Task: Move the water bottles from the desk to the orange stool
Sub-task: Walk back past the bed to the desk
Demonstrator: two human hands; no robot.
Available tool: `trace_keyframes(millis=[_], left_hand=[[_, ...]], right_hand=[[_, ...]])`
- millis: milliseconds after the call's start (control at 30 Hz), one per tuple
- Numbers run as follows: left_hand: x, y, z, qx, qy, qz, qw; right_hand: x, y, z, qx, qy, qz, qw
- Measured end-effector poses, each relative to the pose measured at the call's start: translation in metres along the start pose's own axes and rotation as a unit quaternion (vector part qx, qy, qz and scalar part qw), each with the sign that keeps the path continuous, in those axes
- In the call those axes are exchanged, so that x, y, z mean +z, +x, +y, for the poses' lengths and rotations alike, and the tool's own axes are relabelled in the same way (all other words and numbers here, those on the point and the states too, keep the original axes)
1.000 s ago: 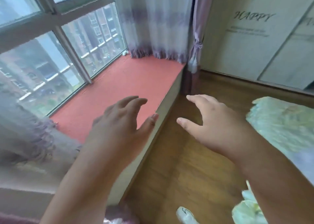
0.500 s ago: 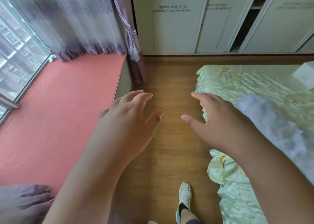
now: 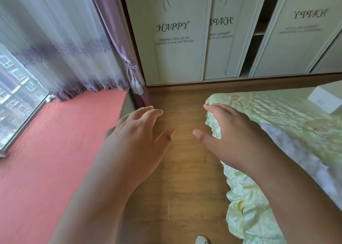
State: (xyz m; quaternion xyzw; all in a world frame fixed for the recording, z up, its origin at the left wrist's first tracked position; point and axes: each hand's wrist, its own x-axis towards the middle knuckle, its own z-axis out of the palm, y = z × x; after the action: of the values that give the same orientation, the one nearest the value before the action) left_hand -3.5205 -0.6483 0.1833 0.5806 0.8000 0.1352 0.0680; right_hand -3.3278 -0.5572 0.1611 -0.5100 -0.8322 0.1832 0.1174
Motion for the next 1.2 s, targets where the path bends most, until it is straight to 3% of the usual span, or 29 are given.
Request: trace_keyframes(millis=[500, 700, 1200], left_hand=[[0.021, 0.103, -0.025, 0.024, -0.022, -0.036, 0.999], [0.006, 0.171, -0.067, 0.051, 0.013, -0.055, 0.997], [-0.02, 0.284, -0.175, 0.042, 0.011, -0.043, 0.998]], right_hand=[[0.004, 0.089, 0.003, 0.046, -0.025, -0.01, 0.999], [0.012, 0.146, -0.033, 0.086, -0.035, -0.009, 0.996], [0.065, 0.275, -0.119, 0.077, -0.046, 0.009, 0.996]])
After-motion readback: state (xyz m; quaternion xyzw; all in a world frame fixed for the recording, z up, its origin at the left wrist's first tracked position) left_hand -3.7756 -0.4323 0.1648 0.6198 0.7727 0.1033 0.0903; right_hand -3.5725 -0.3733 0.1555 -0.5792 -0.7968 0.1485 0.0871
